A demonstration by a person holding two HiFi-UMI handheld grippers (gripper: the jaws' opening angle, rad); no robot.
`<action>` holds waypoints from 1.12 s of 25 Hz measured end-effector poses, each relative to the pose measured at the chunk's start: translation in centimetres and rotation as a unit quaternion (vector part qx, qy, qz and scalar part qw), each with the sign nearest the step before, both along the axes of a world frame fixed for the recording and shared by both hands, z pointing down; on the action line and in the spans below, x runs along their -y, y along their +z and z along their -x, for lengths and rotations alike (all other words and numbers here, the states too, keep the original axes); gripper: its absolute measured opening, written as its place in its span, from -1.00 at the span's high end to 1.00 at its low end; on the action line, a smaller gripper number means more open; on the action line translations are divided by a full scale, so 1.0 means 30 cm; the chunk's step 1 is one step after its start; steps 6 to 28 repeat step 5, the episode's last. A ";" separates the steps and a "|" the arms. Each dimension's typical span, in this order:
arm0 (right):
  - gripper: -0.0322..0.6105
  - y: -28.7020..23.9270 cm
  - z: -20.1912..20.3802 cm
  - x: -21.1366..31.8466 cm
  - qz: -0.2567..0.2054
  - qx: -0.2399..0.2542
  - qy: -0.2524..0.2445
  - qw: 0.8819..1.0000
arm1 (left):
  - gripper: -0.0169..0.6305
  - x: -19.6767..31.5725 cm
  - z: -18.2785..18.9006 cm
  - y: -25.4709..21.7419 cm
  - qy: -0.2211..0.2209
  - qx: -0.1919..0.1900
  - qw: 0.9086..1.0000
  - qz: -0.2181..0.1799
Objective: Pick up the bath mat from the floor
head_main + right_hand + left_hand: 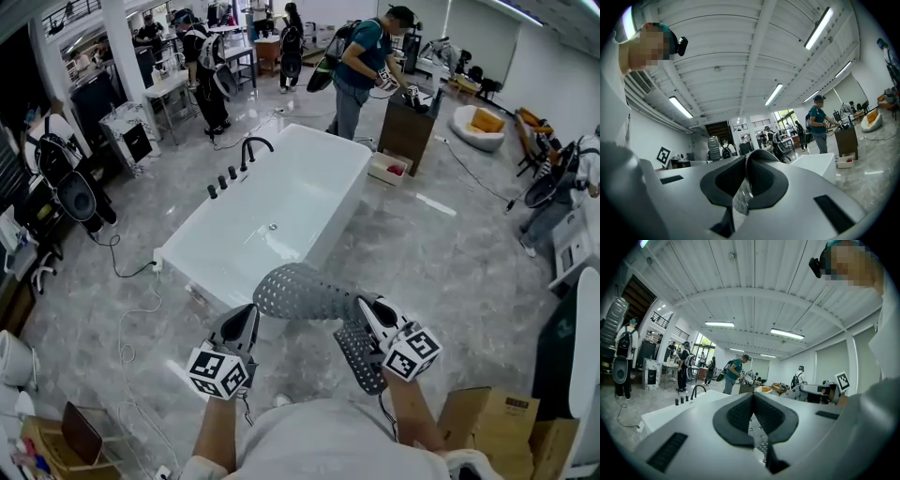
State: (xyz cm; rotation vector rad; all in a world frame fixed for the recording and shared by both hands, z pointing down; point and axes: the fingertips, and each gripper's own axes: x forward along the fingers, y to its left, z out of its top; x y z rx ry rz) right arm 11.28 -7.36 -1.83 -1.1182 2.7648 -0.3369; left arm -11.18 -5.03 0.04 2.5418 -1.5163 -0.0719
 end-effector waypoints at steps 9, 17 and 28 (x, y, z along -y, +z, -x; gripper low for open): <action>0.79 0.013 -0.028 -0.014 0.010 0.004 0.012 1.000 | 0.90 -0.003 -0.026 0.011 0.007 0.003 1.000 0.007; 0.79 0.013 -0.028 -0.014 0.010 0.004 0.012 1.000 | 0.90 -0.003 -0.026 0.011 0.007 0.003 1.000 0.007; 0.79 0.013 -0.028 -0.014 0.010 0.004 0.012 1.000 | 0.90 -0.003 -0.026 0.011 0.007 0.003 1.000 0.007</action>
